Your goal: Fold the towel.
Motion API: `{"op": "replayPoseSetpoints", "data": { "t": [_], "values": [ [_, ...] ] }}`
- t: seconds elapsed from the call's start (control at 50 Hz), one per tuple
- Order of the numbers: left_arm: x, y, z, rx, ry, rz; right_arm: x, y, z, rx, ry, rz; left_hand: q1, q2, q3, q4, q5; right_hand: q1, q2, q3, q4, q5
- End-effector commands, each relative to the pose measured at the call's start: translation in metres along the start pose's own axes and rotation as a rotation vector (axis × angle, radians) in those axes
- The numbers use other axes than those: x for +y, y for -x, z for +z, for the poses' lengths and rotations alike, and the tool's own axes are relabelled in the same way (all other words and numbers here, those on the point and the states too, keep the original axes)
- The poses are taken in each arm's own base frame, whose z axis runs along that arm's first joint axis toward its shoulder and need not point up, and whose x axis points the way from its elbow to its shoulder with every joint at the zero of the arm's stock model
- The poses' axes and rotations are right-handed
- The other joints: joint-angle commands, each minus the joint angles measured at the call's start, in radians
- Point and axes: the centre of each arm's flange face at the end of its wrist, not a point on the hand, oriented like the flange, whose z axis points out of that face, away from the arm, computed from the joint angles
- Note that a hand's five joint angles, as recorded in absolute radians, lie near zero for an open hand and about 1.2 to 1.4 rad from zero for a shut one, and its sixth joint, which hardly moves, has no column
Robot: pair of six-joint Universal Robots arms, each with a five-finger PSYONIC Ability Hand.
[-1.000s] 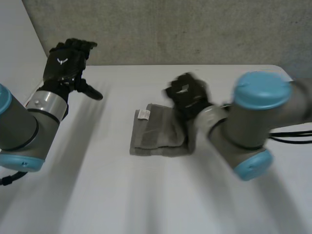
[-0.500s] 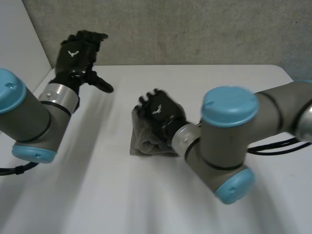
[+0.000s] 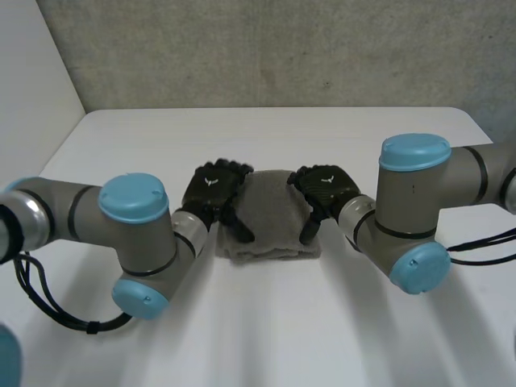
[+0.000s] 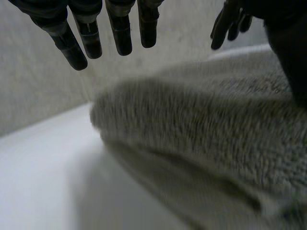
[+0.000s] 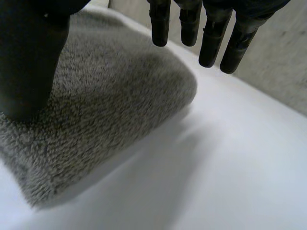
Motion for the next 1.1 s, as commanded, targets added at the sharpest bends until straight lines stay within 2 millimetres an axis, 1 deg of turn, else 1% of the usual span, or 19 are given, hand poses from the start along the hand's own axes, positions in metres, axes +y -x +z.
{"op": "replayPoseSetpoints", "data": {
  "t": [0.02, 0.08, 0.16, 0.18, 0.2, 0.22, 0.24, 0.26, 0.28, 0.3, 0.34, 0.36, 0.4, 0.42, 0.44, 0.46, 0.5, 0.66, 1.1],
  "values": [
    [0.017, 0.002, -0.004, -0.020, 0.074, -0.001, 0.004, 0.002, 0.003, -0.014, 0.022, -0.002, -0.023, -0.021, -0.017, -0.019, -0.009, -0.056, -0.065, -0.062, -0.073, -0.059],
    [0.008, 0.003, -0.007, -0.021, 0.057, -0.005, -0.001, 0.001, 0.000, -0.012, 0.015, 0.000, -0.026, -0.024, -0.019, -0.022, -0.012, -0.056, -0.065, -0.062, -0.073, -0.059],
    [-0.031, 0.004, -0.016, -0.025, -0.031, -0.006, -0.014, 0.000, -0.008, -0.010, -0.005, 0.014, -0.043, -0.042, -0.037, -0.039, -0.030, -0.056, -0.065, -0.062, -0.073, -0.059],
    [-0.031, 0.004, -0.016, -0.025, -0.031, -0.006, -0.027, -0.002, -0.015, -0.005, -0.030, 0.025, -0.043, -0.042, -0.037, -0.040, -0.030, -0.056, -0.065, -0.062, -0.073, -0.059],
    [-0.043, 0.006, -0.020, -0.030, -0.059, -0.005, -0.041, -0.004, -0.024, 0.002, -0.066, 0.038, -0.049, -0.048, -0.043, -0.045, -0.036, -0.056, -0.065, -0.062, -0.073, -0.059],
    [-0.057, 0.006, -0.025, -0.029, -0.091, -0.007, -0.041, -0.004, -0.024, 0.002, -0.066, 0.038, -0.058, -0.056, -0.052, -0.054, -0.044, -0.056, -0.065, -0.062, -0.073, -0.059],
    [-0.057, 0.006, -0.025, -0.029, -0.091, -0.007, -0.058, -0.008, -0.034, 0.014, -0.108, 0.047, -0.058, -0.057, -0.052, -0.054, -0.044, -0.056, -0.065, -0.062, -0.073, -0.059],
    [-0.072, 0.007, -0.031, -0.033, -0.126, -0.003, -0.058, -0.008, -0.034, 0.014, -0.108, 0.047, -0.061, -0.059, -0.055, -0.057, -0.047, -0.056, -0.065, -0.062, -0.073, -0.059],
    [-0.088, 0.007, -0.038, -0.034, -0.161, 0.000, -0.077, -0.014, -0.047, 0.042, -0.157, 0.058, -0.064, -0.062, -0.058, -0.060, -0.050, -0.056, -0.065, -0.062, -0.073, -0.059],
    [-0.088, 0.007, -0.039, -0.034, -0.161, 0.000, -0.077, -0.014, -0.047, 0.043, -0.157, 0.058, -0.064, -0.062, -0.058, -0.060, -0.050, -0.056, -0.065, -0.062, -0.073, -0.059],
    [-0.120, 0.011, -0.052, -0.047, -0.231, 0.002, -0.107, -0.028, -0.070, 0.099, -0.240, 0.087, -0.061, -0.060, -0.055, -0.057, -0.047, -0.056, -0.065, -0.062, -0.073, -0.059],
    [-0.120, 0.011, -0.052, -0.047, -0.231, 0.002, -0.107, -0.028, -0.070, 0.100, -0.240, 0.087, -0.061, -0.060, -0.055, -0.057, -0.047, -0.056, -0.065, -0.062, -0.073, -0.059],
    [-0.148, 0.016, -0.070, -0.089, -0.260, -0.001, -0.132, -0.040, -0.093, 0.191, -0.310, 0.128, -0.064, -0.062, -0.058, -0.060, -0.050, -0.056, -0.065, -0.062, -0.073, -0.059],
    [-0.148, 0.016, -0.070, -0.089, -0.260, -0.001, -0.132, -0.040, -0.093, 0.191, -0.311, 0.128, -0.064, -0.062, -0.058, -0.060, -0.050, -0.056, -0.065, -0.062, -0.073, -0.059],
    [-0.162, 0.020, -0.079, -0.126, -0.271, -0.007, -0.145, -0.045, -0.108, 0.243, -0.350, 0.139, -0.064, -0.062, -0.058, -0.060, -0.050, -0.056, -0.065, -0.062, -0.073, -0.059],
    [-0.162, 0.020, -0.079, -0.126, -0.271, -0.007, -0.154, -0.049, -0.120, 0.291, -0.373, 0.142, -0.064, -0.062, -0.058, -0.060, -0.050, -0.056, -0.065, -0.062, -0.073, -0.059],
    [-0.183, 0.032, -0.096, -0.211, -0.284, -0.035, -0.159, -0.052, -0.129, 0.327, -0.381, 0.143, -0.064, -0.062, -0.058, -0.060, -0.050, -0.056, -0.065, -0.062, -0.073, -0.059],
    [-0.204, 0.045, -0.119, -0.270, -0.271, -0.069, -0.161, -0.059, -0.140, 0.398, -0.359, 0.132, -0.064, -0.062, -0.058, -0.060, -0.050, -0.056, -0.065, -0.062, -0.073, -0.059],
    [-0.206, 0.050, -0.121, -0.283, -0.255, -0.070, -0.159, -0.069, -0.139, 0.421, -0.351, 0.130, -0.067, -0.065, -0.061, -0.063, -0.053, -0.056, -0.065, -0.062, -0.073, -0.059]
  ]
}}
